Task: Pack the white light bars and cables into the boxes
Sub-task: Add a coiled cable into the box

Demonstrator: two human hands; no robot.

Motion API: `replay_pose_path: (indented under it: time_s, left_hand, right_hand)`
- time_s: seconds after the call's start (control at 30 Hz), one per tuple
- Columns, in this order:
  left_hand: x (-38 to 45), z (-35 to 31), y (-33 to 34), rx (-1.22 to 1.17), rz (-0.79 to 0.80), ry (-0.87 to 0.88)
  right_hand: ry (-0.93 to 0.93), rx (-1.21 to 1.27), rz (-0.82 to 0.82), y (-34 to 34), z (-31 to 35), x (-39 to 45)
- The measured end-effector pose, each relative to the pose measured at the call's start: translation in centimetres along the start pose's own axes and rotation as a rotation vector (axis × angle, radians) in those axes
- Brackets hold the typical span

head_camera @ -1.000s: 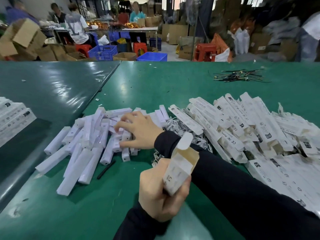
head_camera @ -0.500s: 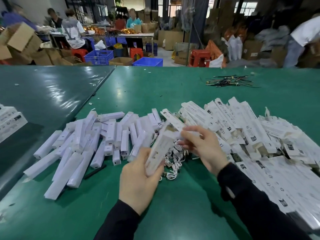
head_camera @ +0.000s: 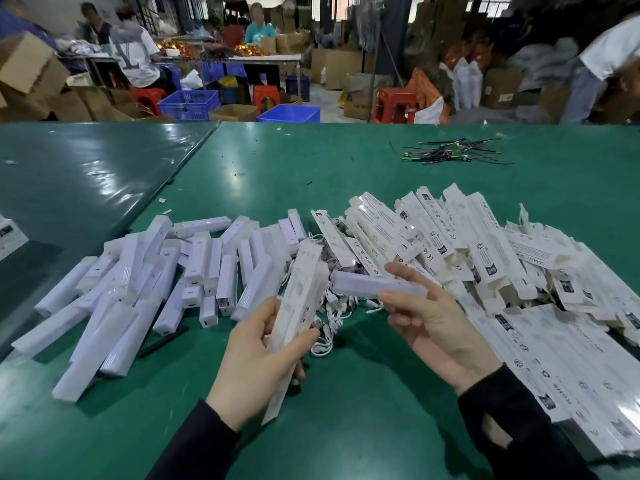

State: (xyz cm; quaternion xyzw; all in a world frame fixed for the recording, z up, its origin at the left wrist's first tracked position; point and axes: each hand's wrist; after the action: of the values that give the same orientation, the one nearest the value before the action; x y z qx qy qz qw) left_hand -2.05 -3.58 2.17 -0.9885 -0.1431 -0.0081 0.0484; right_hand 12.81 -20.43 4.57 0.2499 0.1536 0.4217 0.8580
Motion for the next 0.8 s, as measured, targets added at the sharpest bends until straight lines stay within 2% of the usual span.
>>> replay_pose_path:
  time_s: [0.1,0.2,0.33,0.47,0.63,0.8]
  left_hand:
    - [0.0,-0.3,-0.1,-0.078,0.078,-0.046]
    - [-0.1,-0.7,-0.1,-0.194,0.228,-0.107]
    - [-0.5,-1.1,0.0,-0.319,0.397,-0.181]
    - [-0.8,-1.5,-0.3,-0.339,0.582,-0.196]
    - [-1.0,-1.5,-0.4,-0.532,0.703,-0.209]
    - [-0.8,-1.4,-0.5,-0.603,0.695,-0.205]
  right_hand:
    - [-0.036,0.052,-0.011,-0.1,0.3,-0.1]
    - [-0.093,0.078,-0.038,0.0,0.6,-0.3]
    - [-0.139,-0.043,-0.154,0.2,0.5,-0.4]
    - [-0.14,-0.135,-0.256,0.2,0.4,-0.6]
    - [-0.177,-0.076,-0.197,0.1,0.7,-0.6]
    - [-0.154,-0.095,-0.102,0.1,0.9,-0.9]
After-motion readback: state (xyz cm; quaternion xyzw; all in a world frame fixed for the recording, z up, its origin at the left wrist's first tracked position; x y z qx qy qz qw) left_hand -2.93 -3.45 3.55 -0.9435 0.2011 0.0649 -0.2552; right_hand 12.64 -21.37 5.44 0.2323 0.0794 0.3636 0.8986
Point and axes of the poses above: each hand's wrist, its own x-axis towards the middle knuckle, its own y-axis out of the palm, z = x × y, and after that the axes turned 14 degrees about z, right-handed
